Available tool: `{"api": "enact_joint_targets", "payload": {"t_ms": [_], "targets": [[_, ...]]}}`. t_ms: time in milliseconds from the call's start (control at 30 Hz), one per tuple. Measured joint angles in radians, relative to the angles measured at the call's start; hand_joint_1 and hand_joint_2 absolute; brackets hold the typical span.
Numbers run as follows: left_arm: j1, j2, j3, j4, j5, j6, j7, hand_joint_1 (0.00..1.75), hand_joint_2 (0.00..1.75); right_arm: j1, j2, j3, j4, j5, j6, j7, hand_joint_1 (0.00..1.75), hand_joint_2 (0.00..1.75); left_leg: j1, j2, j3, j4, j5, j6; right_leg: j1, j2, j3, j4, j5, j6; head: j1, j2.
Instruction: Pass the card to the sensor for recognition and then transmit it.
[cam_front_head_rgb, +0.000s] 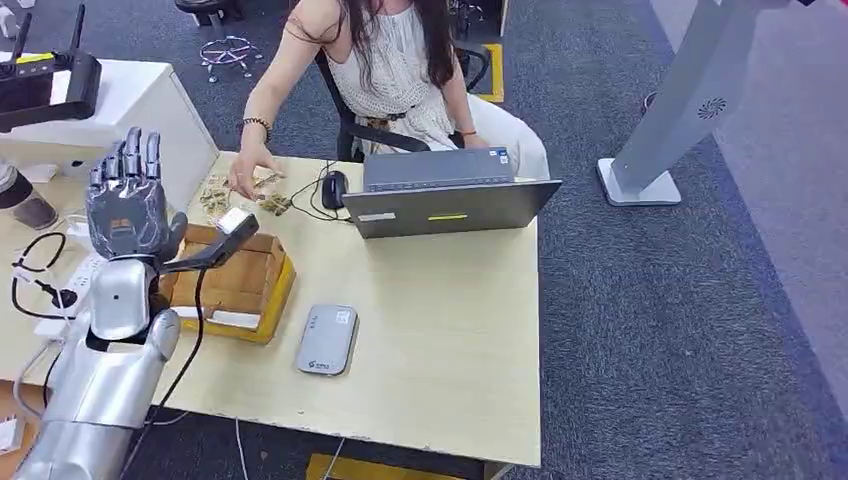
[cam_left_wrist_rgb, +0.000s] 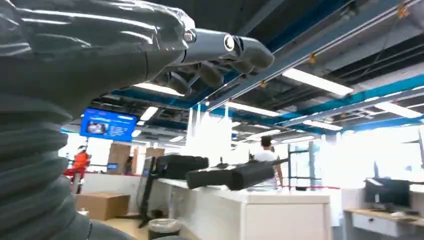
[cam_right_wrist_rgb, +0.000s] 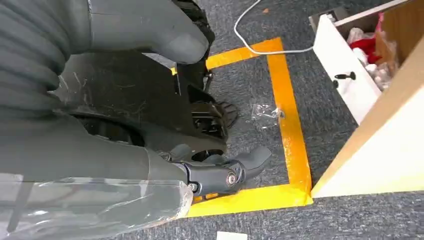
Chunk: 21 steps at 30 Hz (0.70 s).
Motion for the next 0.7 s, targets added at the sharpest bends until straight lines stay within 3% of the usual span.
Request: {"api": "enact_joint_targets", "payload": {"t_ms": [133, 200, 300, 400, 633, 700], "targets": [[0.095, -0.012, -0.001, -0.140, 0.000, -0.006, -0.042, 0.00, 1.75, 0.001, 0.000, -0.017, 0.000, -0.013, 0.000, -0.010, 0.00, 1.75, 0.000, 0.000, 0.000, 0.000, -0.001, 0.000, 0.000, 0.000, -0.001, 0.000, 0.000, 0.000, 0.000, 0.000], [0.147, -0.017, -0.001, -0.213, 0.000, 0.010, -0.103, 0.00, 1.75, 0.002, 0.000, -0.030, 0.000, -0.035, 0.000, -0.023, 0.00, 1.75, 0.000, 0.001, 0.000, 0.000, -0.001, 0.000, 0.000, 0.000, 0.000, 0.000, 0.000, 0.000, 0.000, 0.000], [0.288, -0.026, -0.001, -0.371, 0.006, 0.044, -0.182, 0.00, 1.75, 0.010, 0.000, -0.061, 0.000, -0.073, 0.003, -0.048, 0.00, 1.75, 0.000, 0.003, 0.000, 0.000, -0.003, 0.001, 0.000, 0.002, -0.001, -0.001, -0.001, 0.000, -0.001, 0.000], [0.405, -0.030, -0.001, -0.494, 0.007, 0.061, -0.198, 0.00, 1.75, 0.019, 0.000, -0.087, 0.000, -0.083, 0.008, -0.055, 0.00, 1.75, 0.000, 0.002, -0.001, 0.000, -0.003, 0.001, 0.000, 0.001, -0.002, -0.001, -0.002, 0.001, 0.000, 0.000], [0.474, -0.032, 0.000, -0.603, 0.010, 0.060, -0.214, 0.00, 1.75, 0.019, 0.000, -0.112, 0.000, -0.087, 0.016, -0.056, 0.00, 1.75, 0.000, 0.001, -0.001, 0.000, -0.002, 0.001, 0.000, 0.000, 0.000, 0.000, -0.001, 0.001, 0.000, 0.000], [0.509, -0.032, 0.000, -0.628, 0.040, 0.074, -0.245, 0.00, 1.75, 0.020, 0.000, -0.123, 0.000, -0.114, 0.031, -0.055, 0.00, 1.75, 0.000, 0.002, 0.000, 0.000, -0.002, 0.001, 0.000, 0.001, 0.001, 0.000, -0.001, 0.001, 0.000, 0.000]]}}
